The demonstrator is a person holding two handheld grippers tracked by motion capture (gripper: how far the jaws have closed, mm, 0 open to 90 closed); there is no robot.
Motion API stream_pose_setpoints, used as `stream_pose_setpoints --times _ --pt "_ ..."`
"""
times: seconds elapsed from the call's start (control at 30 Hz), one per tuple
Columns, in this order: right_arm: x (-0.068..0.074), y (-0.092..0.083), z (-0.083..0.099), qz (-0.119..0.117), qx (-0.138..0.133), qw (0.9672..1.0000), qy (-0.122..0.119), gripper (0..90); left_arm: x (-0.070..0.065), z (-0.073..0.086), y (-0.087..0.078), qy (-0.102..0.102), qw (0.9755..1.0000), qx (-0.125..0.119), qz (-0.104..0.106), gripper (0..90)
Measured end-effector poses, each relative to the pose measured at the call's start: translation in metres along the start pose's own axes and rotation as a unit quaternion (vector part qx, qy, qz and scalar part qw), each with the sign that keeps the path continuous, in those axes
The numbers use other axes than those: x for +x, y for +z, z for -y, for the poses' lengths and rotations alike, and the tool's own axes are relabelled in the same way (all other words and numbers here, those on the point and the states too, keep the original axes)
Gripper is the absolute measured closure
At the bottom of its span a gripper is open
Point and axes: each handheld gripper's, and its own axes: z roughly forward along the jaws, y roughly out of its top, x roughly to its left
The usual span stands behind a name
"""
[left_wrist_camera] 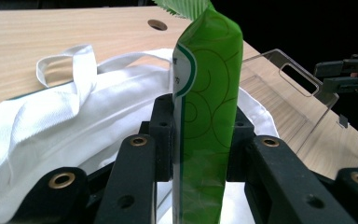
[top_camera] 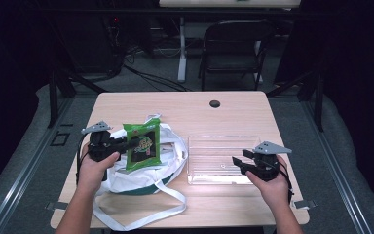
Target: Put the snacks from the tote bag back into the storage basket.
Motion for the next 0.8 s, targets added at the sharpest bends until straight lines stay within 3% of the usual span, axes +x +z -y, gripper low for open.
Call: stream_pose_setpoints --times 0.2,0.8 --pt "0.002 0.001 -0.001 0.011 0.004 0.9996 -0.026 49.5 -0.004 -0.002 -0.002 0.01 0.9999 -0.004 0.0 71.3" --pt "0.002 -0.003 -0.004 0.01 0.006 0.9992 -0.039 50.5 -0.023 -0.014 0.002 0.043 0.999 -0.006 0.006 71.4"
